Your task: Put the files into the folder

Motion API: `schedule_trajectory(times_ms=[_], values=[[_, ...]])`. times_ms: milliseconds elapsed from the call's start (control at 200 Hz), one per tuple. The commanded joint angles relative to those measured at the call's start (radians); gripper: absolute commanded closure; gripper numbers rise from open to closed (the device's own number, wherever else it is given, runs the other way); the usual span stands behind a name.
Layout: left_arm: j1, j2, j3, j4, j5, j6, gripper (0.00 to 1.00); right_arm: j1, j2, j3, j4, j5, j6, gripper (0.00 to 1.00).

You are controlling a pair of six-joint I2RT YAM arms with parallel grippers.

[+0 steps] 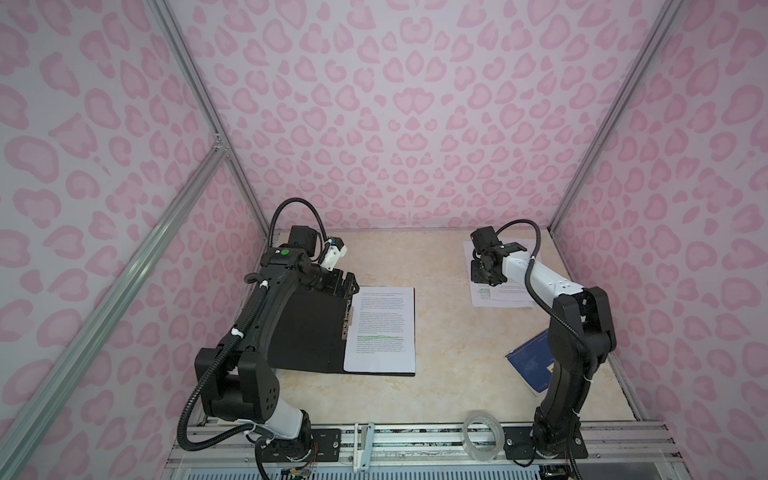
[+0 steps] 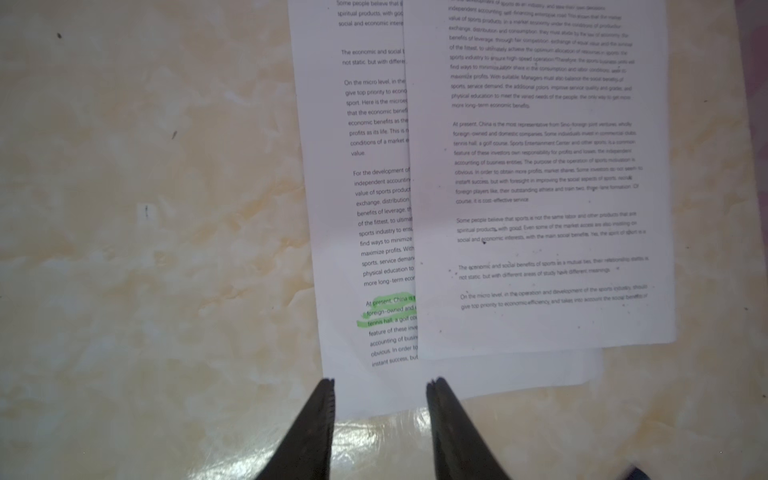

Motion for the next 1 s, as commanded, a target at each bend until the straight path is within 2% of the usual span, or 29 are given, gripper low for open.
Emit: schedule_trajectory(times_ms=[0, 115, 240, 485, 750, 995], values=[[0.000, 0.011, -0.014, 0.012, 0.015, 0.018, 0.02, -0.027, 0.056, 0.014, -0.021, 0.053, -0.020, 0.59], [0.000, 0.019, -0.034, 0.019, 0.014, 0.024, 0.02, -0.071, 0.090, 0.005, 0.003, 0.015, -0.002, 0.58], [0.000, 0.026, -0.047, 0.029, 0.011, 0.026, 0.02, -0.119, 0.098, -0.029, 0.059, -0.098, 0.001, 0.58], [0.000, 0.055, -0.019, 0.025, 0.013, 0.018, 0.02, -0.139, 0.113, -0.048, 0.093, -0.204, -0.008, 0.58], [0.000, 0.078, -0.011, 0.028, 0.027, 0.005, 0.02, -0.140, 0.132, -0.048, 0.071, -0.143, -0.022, 0.59], [0.000, 0.078, -0.019, 0.035, 0.029, 0.003, 0.02, -0.142, 0.138, -0.094, 0.073, -0.150, -0.030, 0.60]])
